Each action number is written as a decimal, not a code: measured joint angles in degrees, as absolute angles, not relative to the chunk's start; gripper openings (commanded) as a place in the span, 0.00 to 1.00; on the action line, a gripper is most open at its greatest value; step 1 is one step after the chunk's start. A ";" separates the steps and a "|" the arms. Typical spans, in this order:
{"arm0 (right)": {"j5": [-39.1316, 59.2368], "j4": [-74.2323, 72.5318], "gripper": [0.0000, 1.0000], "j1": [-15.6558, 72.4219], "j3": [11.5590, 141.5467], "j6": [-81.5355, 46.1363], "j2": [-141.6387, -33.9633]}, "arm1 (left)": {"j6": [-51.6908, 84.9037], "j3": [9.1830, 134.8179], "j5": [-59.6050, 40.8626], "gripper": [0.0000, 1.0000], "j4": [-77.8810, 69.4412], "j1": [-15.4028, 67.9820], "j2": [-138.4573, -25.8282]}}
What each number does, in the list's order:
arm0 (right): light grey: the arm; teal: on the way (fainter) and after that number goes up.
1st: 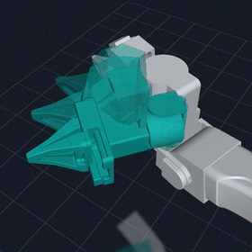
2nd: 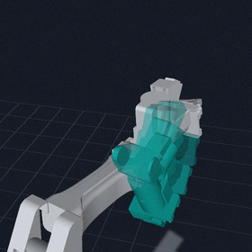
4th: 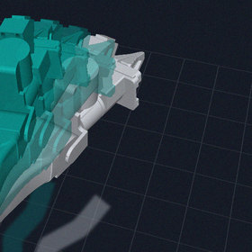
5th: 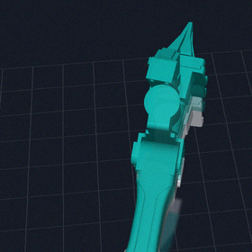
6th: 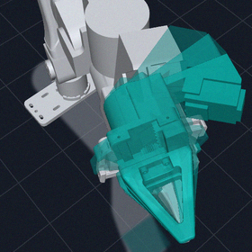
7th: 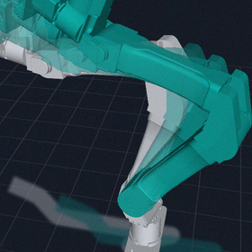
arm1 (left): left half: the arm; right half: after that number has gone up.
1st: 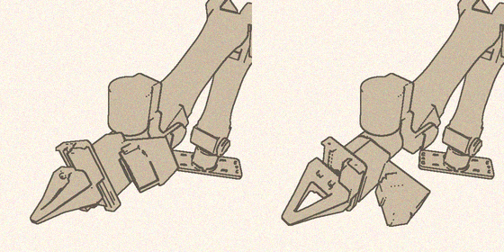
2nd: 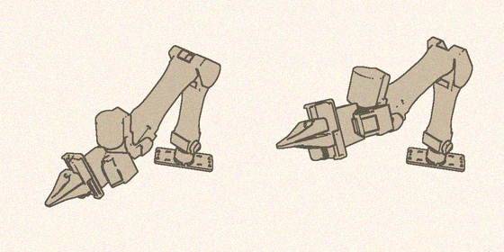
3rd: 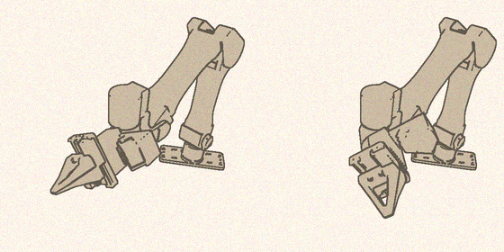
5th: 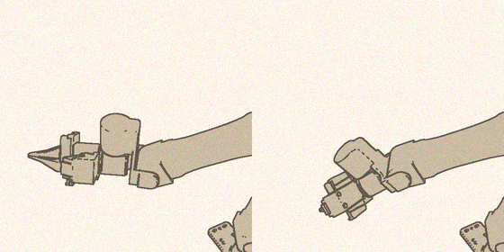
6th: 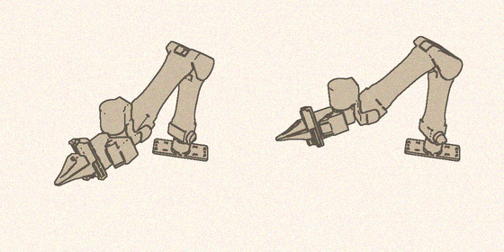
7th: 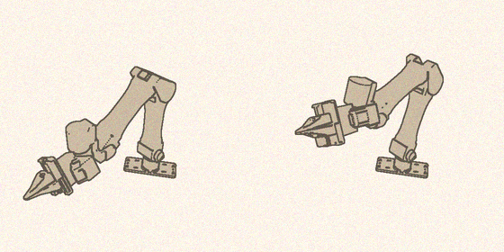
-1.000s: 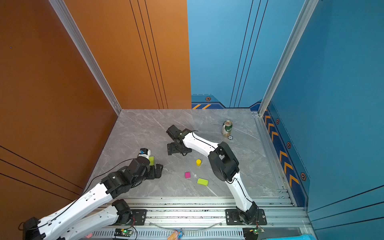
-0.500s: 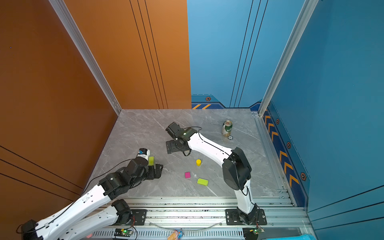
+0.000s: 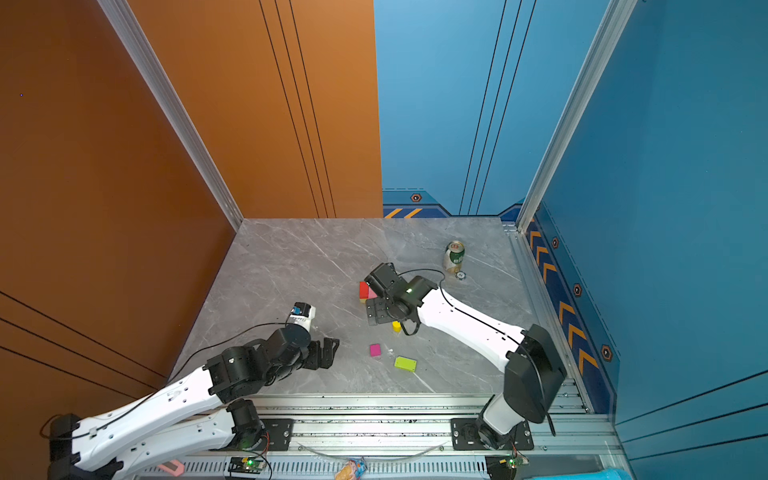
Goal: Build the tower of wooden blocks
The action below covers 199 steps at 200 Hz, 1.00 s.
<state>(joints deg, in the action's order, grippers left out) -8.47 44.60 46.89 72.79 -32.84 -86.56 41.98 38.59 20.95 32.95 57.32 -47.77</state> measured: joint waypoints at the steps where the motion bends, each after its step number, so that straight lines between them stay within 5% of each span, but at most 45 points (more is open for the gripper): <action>1: -8.54 44.58 1.00 46.83 72.42 -32.95 -86.11 | 42.02 38.63 21.02 0.98 32.95 57.43 -47.83; 90: -11.09 44.25 1.00 43.42 53.30 -37.67 -66.06 | 46.76 44.10 28.67 0.98 33.54 70.72 -62.13; 199: -13.76 48.53 0.95 47.33 44.60 -49.06 -53.60 | 43.20 44.99 29.89 0.98 29.39 71.24 -66.76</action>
